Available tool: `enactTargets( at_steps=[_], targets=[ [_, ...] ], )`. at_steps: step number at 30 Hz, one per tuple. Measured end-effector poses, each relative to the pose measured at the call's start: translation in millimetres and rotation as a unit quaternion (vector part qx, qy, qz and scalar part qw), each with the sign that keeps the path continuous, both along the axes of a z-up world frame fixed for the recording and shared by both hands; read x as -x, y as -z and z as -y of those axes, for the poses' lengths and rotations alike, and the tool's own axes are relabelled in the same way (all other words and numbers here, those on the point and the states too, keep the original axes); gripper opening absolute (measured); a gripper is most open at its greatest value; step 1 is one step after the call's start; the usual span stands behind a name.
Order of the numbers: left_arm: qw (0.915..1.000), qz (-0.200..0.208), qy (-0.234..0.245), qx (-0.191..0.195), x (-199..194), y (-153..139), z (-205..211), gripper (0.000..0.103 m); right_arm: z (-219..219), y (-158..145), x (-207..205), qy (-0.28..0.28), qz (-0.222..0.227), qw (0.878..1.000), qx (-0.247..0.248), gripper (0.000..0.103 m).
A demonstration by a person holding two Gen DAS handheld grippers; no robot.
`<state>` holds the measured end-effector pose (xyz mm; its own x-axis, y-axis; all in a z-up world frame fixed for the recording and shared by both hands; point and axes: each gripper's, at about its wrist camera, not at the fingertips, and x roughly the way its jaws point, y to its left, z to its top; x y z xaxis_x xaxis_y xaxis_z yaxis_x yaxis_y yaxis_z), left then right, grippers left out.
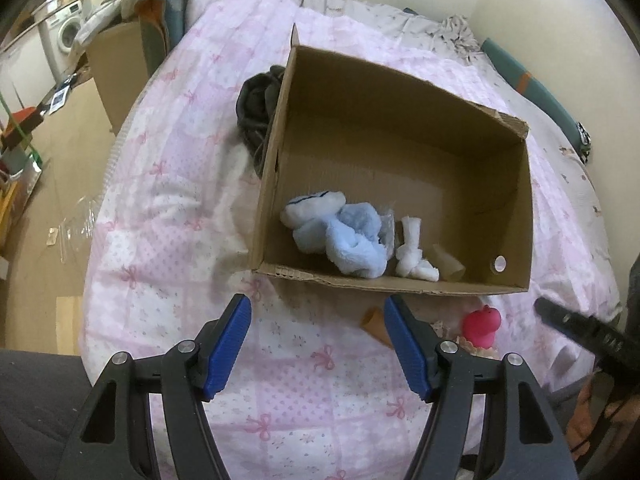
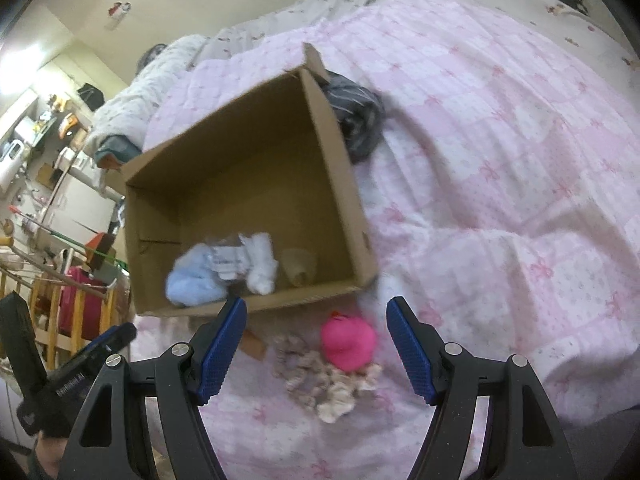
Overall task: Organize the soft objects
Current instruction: 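Withdraw both tools from the box toward the remaining items, then grasp the cream cloth with the right tool while the left tool approaches the tan item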
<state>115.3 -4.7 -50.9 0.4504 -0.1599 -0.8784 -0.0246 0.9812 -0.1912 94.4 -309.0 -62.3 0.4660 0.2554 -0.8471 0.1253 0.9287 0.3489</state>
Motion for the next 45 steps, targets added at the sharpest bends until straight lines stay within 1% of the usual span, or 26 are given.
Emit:
enactTargets(
  at_steps=[1,4,7,12,14,15,16,17,18,19,20,22,25,28,32,33,36,39,42,43,45],
  targets=[
    [1.0000,-0.002,0.001,-0.002,-0.4,0.9,1.2,0.066,1.1,5.3,-0.5,0.000,-0.013,1.000,0.002,0.076],
    [1.0000,-0.007,0.003,-0.004,-1.3,3.6,3.4,0.066,-0.8,27.5,-3.8,-0.005,-0.071,0.997,0.009,0.076],
    [1.0000,-0.007,0.003,-0.003,-1.4,3.7,2.7,0.066,-12.1,48.6,-7.9,-0.028,-0.125,0.992,0.001,0.076],
    [0.9999,-0.006,-0.014,0.006,-3.4,2.3,-6.0,0.066,-28.6,69.6,-9.0,-0.056,-0.167,0.984,0.032,0.076],
    [0.9995,-0.005,-0.025,0.016,-5.7,1.3,-11.6,0.066,-30.1,77.2,-8.8,-0.064,-0.186,0.980,0.026,0.076],
    [0.9993,-0.007,-0.030,0.019,-6.8,1.7,-13.6,0.066,-29.9,79.4,-8.5,-0.065,-0.191,0.979,0.023,0.075],
    [0.9992,-0.008,-0.034,0.021,-7.5,2.3,-15.2,0.066,-29.6,80.4,-7.7,-0.065,-0.194,0.979,0.023,0.062],
    [0.9990,-0.011,-0.037,0.023,-8.3,3.4,-15.9,0.066,-30.0,81.4,-7.2,-0.067,-0.198,0.978,0.024,0.054],
    [0.9989,-0.013,-0.038,0.024,-8.9,4.5,-16.4,0.066,-30.9,83.0,-6.1,-0.071,-0.203,0.976,0.025,0.043],
    [0.9989,-0.014,-0.038,0.022,-9.2,5.3,-16.6,0.066,-31.6,84.3,-5.8,-0.075,-0.205,0.975,0.028,0.037],
    [0.9990,-0.015,-0.038,0.020,-9.7,5.6,-16.6,0.066,-33.0,84.9,-4.8,-0.080,-0.206,0.975,0.033,0.035],
    [0.9989,-0.016,-0.040,0.018,-10.7,6.4,-17.0,0.066,-35.7,80.6,-0.5,-0.089,-0.196,0.976,0.036,0.024],
    [0.9987,-0.019,-0.042,0.021,-10.8,7.3,-17.5,0.066,-37.0,68.6,6.2,-0.097,-0.179,0.978,0.034,0.019],
    [0.9990,-0.022,-0.036,0.018,-9.1,9.6,-14.4,0.066,-37.8,53.1,13.5,-0.104,-0.161,0.981,0.035,0.019],
    [0.9994,-0.024,-0.020,0.012,-6.2,13.5,-7.4,0.066,-42.2,25.1,20.3,-0.123,-0.133,0.983,0.037,0.019],
    [0.9994,-0.025,-0.019,0.011,-5.6,14.7,-6.5,0.066,-41.9,17.3,22.2,-0.127,-0.121,0.984,0.035,0.019],
    [0.9992,-0.034,-0.018,0.005,-5.0,20.6,-2.5,0.066,-40.0,-6.2,25.2,-0.130,-0.063,0.989,0.022,0.019],
    [0.9992,-0.041,0.002,0.003,-4.4,28.5,7.3,0.065,-35.5,-15.0,26.5,-0.106,-0.021,0.994,0.024,0.019],
    [0.9979,-0.055,0.035,0.010,-5.3,39.6,23.2,0.063,-29.1,-7.5,24.1,-0.079,-0.026,0.996,0.014,0.019],
    [0.9971,-0.060,0.044,0.013,-6.4,43.4,27.8,0.058,-29.0,-6.9,22.7,-0.075,-0.029,0.997,0.014,0.019],
    [0.9952,-0.071,0.067,0.008,-8.4,52.3,41.5,0.055,-24.9,-6.8,19.6,-0.069,-0.029,0.997,0.004,0.019]
  ],
)
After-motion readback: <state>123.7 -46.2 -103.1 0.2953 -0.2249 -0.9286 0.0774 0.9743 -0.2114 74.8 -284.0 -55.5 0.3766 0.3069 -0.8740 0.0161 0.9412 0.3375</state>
